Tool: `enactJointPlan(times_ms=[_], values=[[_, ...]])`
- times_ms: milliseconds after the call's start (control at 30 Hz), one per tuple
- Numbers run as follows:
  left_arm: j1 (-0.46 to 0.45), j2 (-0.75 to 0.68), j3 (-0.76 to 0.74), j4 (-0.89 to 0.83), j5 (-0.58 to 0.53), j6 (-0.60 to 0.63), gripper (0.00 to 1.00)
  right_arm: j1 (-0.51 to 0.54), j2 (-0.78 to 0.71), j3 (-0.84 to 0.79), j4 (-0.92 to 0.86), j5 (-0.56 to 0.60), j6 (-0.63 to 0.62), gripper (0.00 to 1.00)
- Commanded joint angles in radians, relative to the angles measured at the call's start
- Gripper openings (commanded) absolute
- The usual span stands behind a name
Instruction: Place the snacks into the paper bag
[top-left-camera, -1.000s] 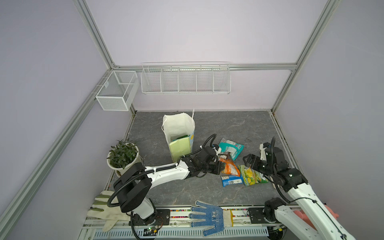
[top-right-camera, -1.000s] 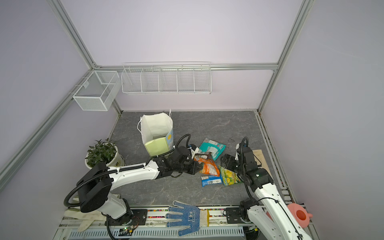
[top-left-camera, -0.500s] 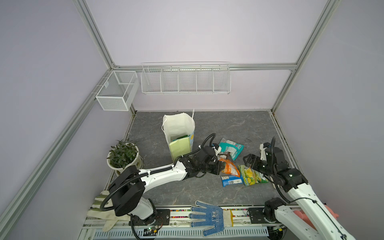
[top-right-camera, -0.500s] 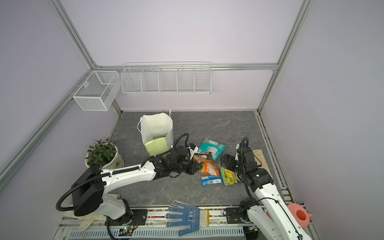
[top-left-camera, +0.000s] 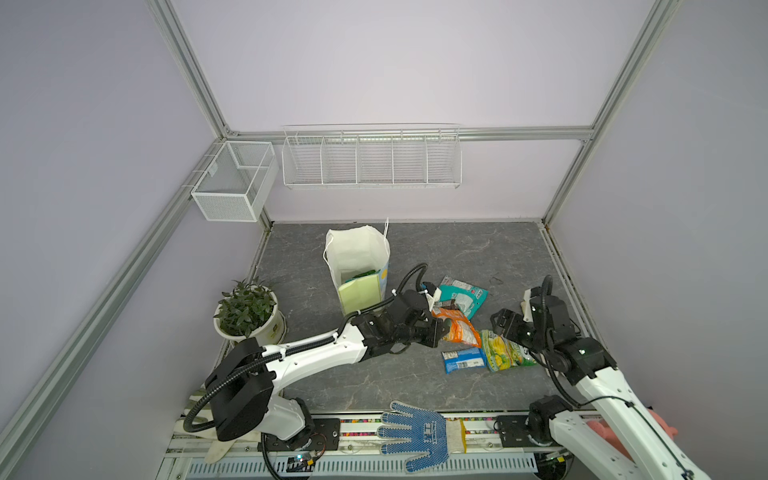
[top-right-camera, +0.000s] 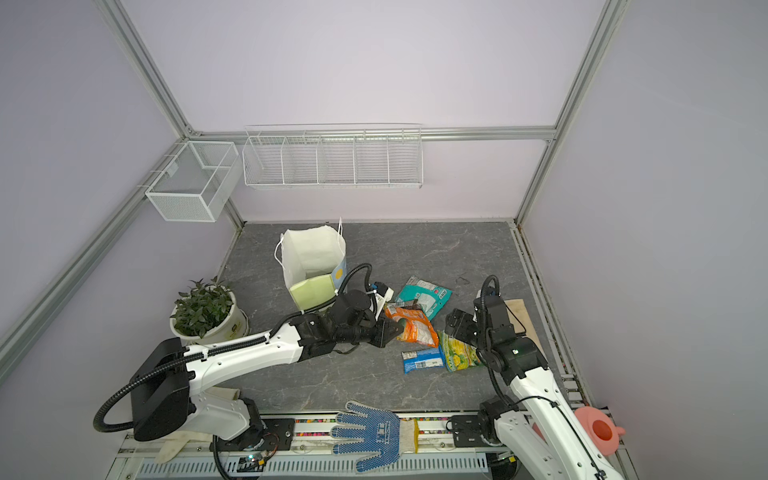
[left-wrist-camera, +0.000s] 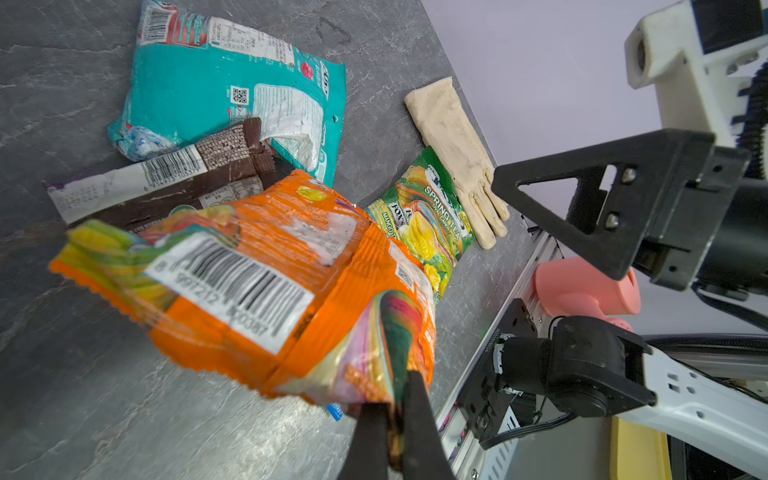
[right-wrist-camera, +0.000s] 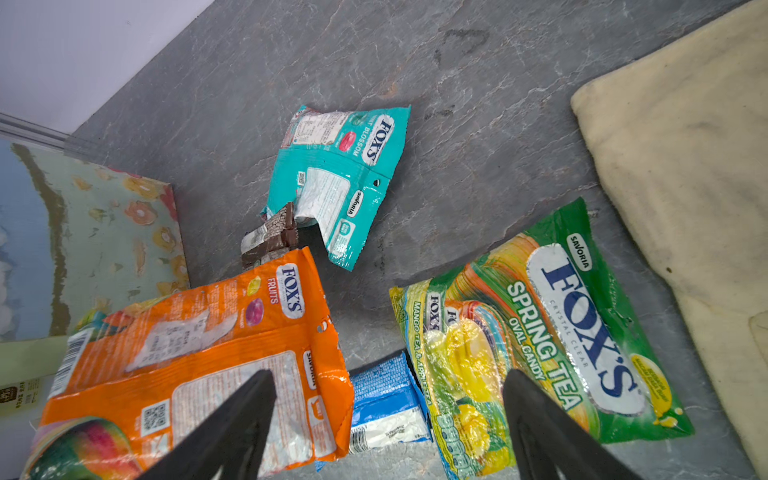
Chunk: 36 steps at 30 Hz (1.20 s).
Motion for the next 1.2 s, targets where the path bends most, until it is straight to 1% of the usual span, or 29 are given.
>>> enactJointPlan(times_ms=[0,267,600,1167], values=[[-0.006,-0.048,0.054,0.01,-0.02,0.023,0.0,-0.004,0.003,-0.008,-0.011,0.003,-0.006,0.88],[-0.018,-0.096,0.083,-0.031,-0.033,0.039,0.0,-0.003,0.015,-0.018,-0.009,0.001,-0.001,0.88],[-0.032,-0.19,0.123,-0.117,-0.099,0.096,0.0,-0.003,0.017,-0.024,-0.007,-0.004,0.009,0.88],[-0.04,-0.446,0.114,-0.164,-0.239,0.219,0.0,-0.002,0.014,-0.022,-0.002,-0.013,0.023,0.88]])
